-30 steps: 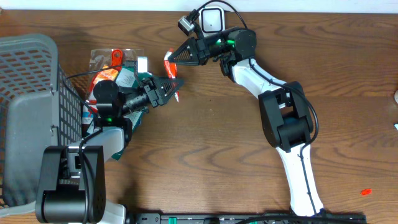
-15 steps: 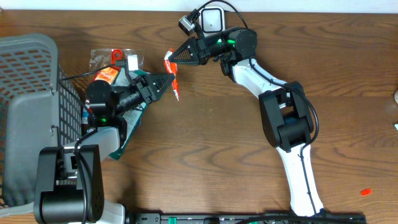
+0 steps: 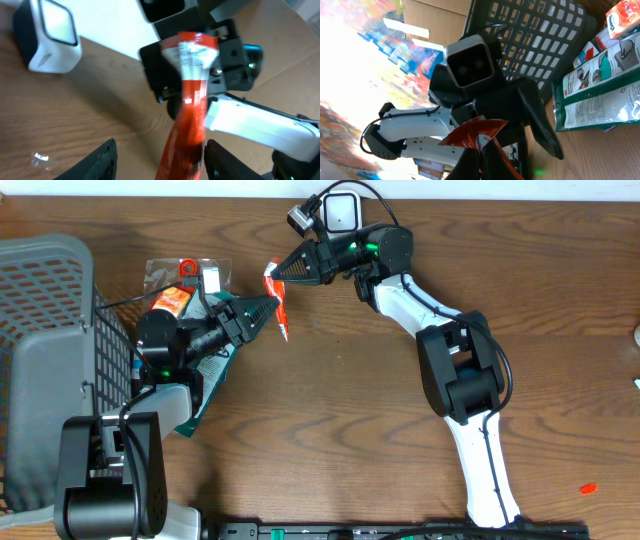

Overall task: Scan the item barcode
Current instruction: 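Grasp the top of the red stick with the left gripper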

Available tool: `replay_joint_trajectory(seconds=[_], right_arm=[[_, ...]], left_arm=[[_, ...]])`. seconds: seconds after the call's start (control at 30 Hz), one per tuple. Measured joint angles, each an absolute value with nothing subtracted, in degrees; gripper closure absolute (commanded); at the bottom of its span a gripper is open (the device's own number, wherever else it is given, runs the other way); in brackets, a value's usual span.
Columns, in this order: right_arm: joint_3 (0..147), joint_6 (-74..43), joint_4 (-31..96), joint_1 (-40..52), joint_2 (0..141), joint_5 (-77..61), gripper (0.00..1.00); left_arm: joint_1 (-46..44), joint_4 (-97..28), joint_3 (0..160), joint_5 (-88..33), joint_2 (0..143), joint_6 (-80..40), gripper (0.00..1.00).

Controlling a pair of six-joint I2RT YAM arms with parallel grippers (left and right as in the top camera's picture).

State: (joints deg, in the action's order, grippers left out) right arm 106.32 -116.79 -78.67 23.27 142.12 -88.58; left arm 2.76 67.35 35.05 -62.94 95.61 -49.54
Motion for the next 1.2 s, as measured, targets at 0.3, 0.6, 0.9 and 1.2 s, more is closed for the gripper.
replay_joint_trajectory(seconds=[0.3,0.6,0.9,1.2], right_arm=[[106.3,-116.8,-78.7,23.3,142.1,-88.6,0.99],[106.3,-116.8,-78.7,23.2,142.1,-88.6,0.99],[106.3,-117.1,-78.6,23.3,142.1,-88.6,0.73],[106.3,-117.4,-75.9,23.1,142.1,-88.6,0.01]], left_arm=[[1.7,70.7,35.0,-64.3,95.6,-49.7,0.56],[1.7,70.8,35.0,-64.4,95.6,-49.5,0.92],[1.7,70.7,35.0,-64.3,95.7,-50.1,0.93],[1.7,64.8,35.0,-61.6,95.9,-55.3,0.93]])
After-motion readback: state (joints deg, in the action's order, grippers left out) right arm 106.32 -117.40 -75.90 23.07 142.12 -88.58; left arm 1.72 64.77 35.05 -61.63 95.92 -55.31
